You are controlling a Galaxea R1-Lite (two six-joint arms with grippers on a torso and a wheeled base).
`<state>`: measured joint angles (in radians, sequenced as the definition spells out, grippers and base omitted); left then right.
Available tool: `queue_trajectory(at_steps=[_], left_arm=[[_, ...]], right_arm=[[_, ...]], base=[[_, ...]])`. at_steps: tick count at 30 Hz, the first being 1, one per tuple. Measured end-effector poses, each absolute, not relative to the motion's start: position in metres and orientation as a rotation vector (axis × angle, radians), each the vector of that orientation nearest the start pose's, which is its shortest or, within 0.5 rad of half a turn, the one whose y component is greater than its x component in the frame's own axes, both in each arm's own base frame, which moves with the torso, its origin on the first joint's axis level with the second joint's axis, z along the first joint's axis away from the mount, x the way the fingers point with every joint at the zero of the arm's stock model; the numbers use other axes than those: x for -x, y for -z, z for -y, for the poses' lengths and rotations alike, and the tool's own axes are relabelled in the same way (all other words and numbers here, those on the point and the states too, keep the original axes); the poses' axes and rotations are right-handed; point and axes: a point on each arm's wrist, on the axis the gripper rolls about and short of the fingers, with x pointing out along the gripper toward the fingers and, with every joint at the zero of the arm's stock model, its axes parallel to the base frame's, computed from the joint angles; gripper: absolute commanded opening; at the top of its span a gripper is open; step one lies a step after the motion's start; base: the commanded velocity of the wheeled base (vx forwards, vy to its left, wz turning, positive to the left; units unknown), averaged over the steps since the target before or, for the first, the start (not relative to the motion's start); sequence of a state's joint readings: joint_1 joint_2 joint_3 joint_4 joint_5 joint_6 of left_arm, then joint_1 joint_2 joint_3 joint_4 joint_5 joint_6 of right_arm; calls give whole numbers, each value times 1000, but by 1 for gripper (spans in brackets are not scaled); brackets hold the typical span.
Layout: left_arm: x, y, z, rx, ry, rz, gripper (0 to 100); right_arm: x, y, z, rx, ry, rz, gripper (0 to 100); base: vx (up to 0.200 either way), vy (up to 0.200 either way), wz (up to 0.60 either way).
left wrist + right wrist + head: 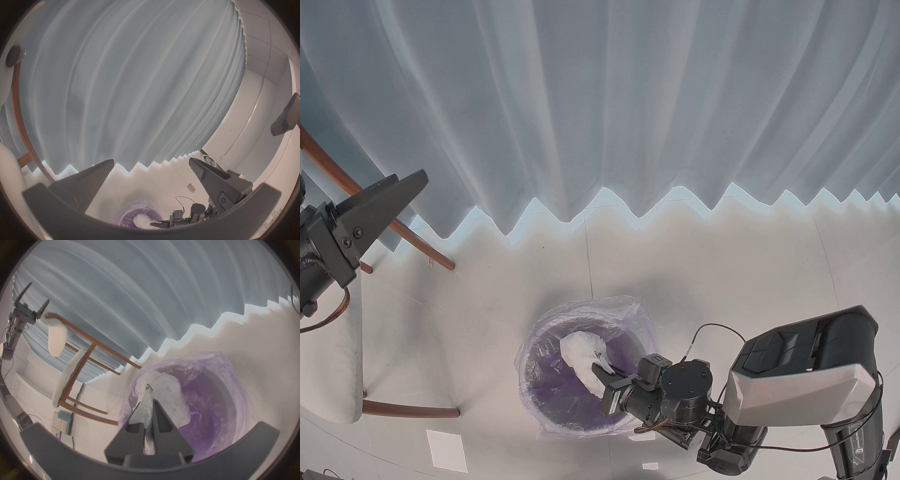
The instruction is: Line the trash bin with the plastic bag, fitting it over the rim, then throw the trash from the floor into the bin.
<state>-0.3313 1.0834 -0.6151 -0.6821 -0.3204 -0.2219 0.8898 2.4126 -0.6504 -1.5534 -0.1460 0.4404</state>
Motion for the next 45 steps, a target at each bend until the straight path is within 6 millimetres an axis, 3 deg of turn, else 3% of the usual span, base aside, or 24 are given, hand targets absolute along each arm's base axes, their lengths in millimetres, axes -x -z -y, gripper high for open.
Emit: queue_trajectory(at_steps=[17,18,45], left_arm=[[-138,-273,56,215,673,136,100],[-138,-273,56,215,674,136,100],[-138,-271,56,214,673,131,100]], right_arm=[[-223,25,-280,-259,-690,-400,0],[-222,26,-280,-253,-692,-400,100],[-219,26,-279,-243,-696,-408,100]], base=[[0,0,0],[0,0,0],[0,0,0]])
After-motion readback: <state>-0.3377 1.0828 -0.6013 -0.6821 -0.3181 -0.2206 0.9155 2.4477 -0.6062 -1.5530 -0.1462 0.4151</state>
